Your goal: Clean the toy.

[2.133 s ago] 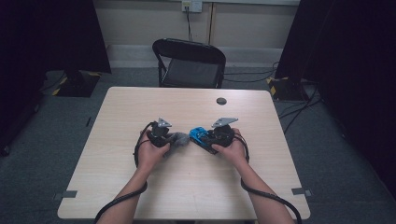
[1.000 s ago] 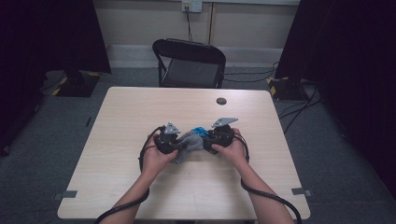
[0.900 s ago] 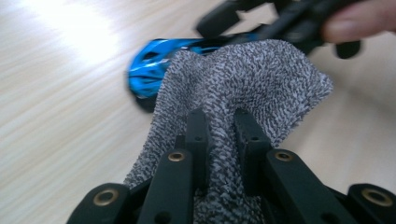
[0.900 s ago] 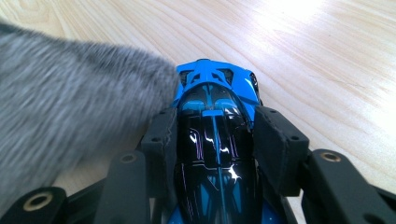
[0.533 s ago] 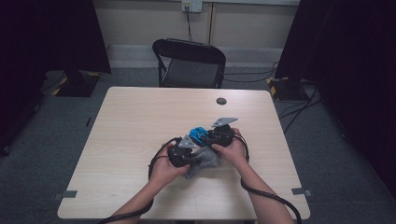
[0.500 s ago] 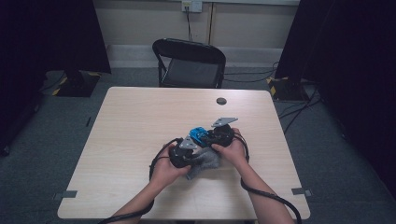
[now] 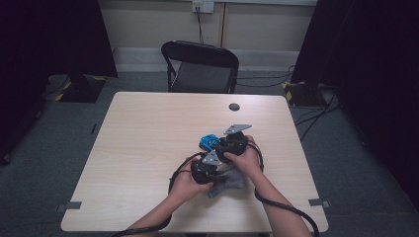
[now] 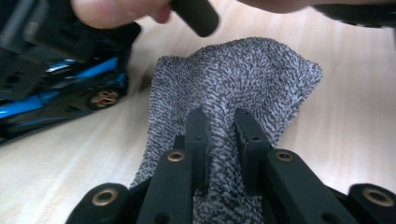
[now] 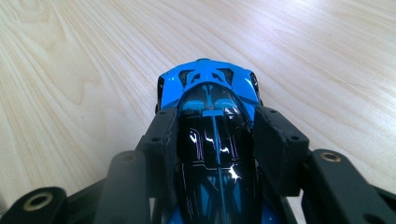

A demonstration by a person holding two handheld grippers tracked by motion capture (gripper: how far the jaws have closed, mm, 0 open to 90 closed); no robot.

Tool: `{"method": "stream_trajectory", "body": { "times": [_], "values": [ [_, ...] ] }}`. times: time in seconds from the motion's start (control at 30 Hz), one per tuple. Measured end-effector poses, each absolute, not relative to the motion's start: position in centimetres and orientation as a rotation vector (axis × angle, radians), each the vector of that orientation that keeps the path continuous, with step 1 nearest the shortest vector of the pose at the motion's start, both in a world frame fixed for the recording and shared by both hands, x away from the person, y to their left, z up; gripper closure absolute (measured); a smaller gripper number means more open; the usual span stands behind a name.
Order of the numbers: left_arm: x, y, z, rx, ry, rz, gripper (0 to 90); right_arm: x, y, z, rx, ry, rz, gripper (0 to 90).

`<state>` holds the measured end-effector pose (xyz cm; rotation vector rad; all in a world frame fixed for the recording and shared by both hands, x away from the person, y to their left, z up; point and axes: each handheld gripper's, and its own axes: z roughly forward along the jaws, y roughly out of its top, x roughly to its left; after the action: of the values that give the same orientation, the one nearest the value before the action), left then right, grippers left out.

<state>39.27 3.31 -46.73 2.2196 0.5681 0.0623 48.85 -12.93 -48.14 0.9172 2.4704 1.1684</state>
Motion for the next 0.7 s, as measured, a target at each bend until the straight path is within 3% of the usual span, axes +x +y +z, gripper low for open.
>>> {"method": "stream_trajectory", "body": {
  "times": [0.7],
  "values": [
    [43.5, 8.0, -47.2, 2.175, 0.801, 0.23, 77.9, 48.8, -13.0, -48.2, 0.914, 2.466, 1.176, 51.4]
  ]
}}
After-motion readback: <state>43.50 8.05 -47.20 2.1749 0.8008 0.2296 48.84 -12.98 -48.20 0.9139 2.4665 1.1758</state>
